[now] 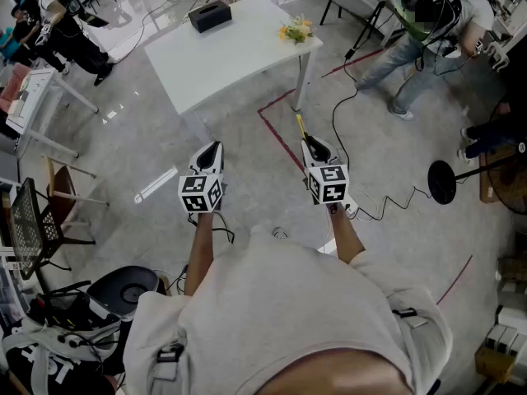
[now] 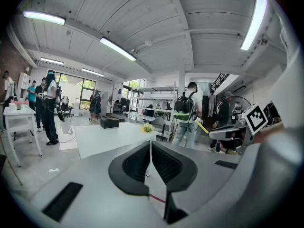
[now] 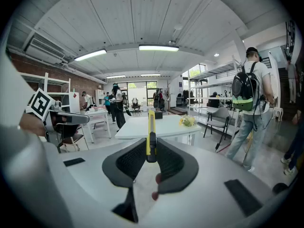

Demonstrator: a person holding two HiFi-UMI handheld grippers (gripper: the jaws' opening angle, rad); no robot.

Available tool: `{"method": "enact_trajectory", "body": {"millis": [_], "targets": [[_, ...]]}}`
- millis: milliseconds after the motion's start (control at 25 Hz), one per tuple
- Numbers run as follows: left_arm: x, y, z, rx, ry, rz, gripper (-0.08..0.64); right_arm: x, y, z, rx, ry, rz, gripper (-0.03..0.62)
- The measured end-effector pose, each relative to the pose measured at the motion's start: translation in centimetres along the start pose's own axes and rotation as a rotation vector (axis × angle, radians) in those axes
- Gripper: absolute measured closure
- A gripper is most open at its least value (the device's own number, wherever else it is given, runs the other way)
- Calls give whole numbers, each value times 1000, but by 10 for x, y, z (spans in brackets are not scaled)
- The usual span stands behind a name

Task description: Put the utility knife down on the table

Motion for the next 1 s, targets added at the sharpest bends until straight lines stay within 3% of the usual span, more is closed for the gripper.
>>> {"method": "enact_trajectory", "body": {"millis": [1000], "targets": [[40, -1, -12, -12, 19, -6, 531, 28, -7, 12, -2, 40, -11, 509]]}}
Point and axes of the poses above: the fingertips, and each gripper's own axes: z backward along the fingers, x to its right, y out of its top, the point moved 4 cm from there along z, backward along the fingers, and after that the axes turned 10 degrees about y, right-handed, at the moved point
